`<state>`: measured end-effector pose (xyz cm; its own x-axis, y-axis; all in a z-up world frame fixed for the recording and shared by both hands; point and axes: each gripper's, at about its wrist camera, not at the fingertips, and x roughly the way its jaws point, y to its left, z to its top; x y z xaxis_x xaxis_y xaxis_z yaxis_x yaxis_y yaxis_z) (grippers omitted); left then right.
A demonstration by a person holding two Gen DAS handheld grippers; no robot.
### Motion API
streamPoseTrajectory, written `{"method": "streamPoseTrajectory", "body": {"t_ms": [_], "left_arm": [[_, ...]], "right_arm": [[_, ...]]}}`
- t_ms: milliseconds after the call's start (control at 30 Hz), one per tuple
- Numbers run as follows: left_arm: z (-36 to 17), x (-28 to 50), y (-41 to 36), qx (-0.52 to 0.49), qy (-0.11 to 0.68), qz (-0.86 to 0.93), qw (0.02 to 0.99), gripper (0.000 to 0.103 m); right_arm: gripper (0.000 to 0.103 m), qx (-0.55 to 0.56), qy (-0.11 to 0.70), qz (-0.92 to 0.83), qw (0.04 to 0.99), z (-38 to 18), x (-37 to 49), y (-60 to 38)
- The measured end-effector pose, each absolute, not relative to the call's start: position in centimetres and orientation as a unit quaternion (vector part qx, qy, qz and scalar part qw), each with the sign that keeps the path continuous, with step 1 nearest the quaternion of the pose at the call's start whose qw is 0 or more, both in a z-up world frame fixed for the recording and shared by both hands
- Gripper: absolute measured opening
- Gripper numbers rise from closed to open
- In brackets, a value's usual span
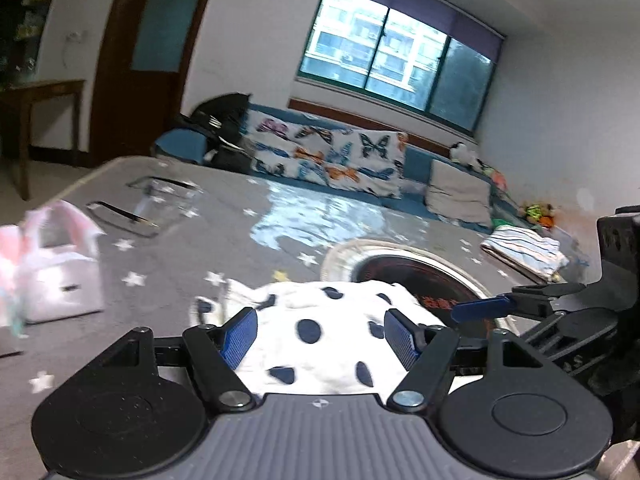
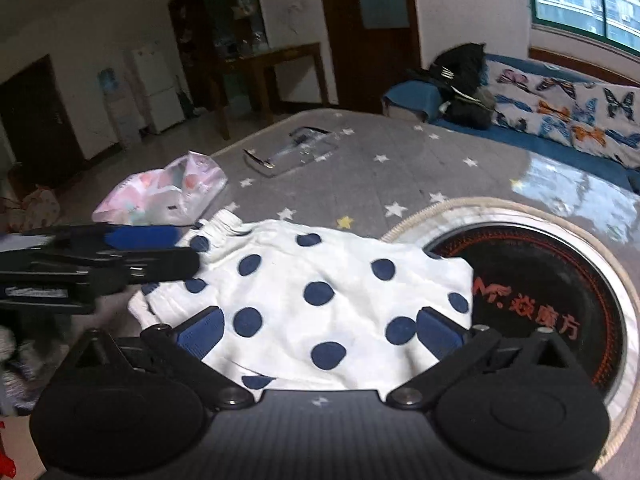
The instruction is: Fold clothes
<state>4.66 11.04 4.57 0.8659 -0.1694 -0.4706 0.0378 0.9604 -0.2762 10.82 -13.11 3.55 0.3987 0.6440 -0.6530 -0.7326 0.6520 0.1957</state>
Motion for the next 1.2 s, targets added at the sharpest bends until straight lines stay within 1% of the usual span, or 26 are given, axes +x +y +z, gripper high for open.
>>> {"method": "streamPoseTrajectory", "body": {"t_ms": [100, 267, 467, 600, 667, 967, 1067, 1200], "left_arm": [[3.8, 5.9, 11.5, -0.133, 0.266, -0.049, 0.953, 0.071], [2.6, 7.1, 12.8, -0.146, 0.285, -0.031, 0.947, 0.062], [2.8, 6.8, 13.8, -0.169, 0.278, -0.031, 0.945, 0.062], [2.8, 7.4, 13.7, -0.167, 0.277, -0.030, 0.946, 0.062], [2.4, 7.7, 13.8, -0.169, 0.280, -0.026, 0.945, 0.060], [1.5, 7.5, 14.1, -0.169, 0.287, -0.022, 0.943, 0.058], [1.3, 7.4, 14.1, -0.161, 0.288, -0.021, 0.944, 0.058], [1.4, 7.1, 14.5, -0.162, 0.287, -0.016, 0.944, 0.060]], "right_arm": [[0.103, -0.051, 0.357, 0.426, 0.830, 3.4, 11.1, -13.5], [0.103, -0.032, 0.362, 0.442, 0.820, 3.0, 12.1, -14.0], [0.103, -0.008, 0.351, 0.450, 0.821, 3.2, 14.4, -13.9], [0.103, 0.007, 0.371, 0.459, 0.807, 3.4, 16.6, -13.1], [0.103, 0.015, 0.382, 0.463, 0.800, 3.1, 17.6, -12.7], [0.103, 0.002, 0.436, 0.433, 0.789, -0.6, 20.3, -11.4], [0.103, 0.002, 0.436, 0.431, 0.790, -1.3, 20.4, -11.5], [0.103, -0.016, 0.427, 0.427, 0.797, -0.5, 20.0, -11.6]]}}
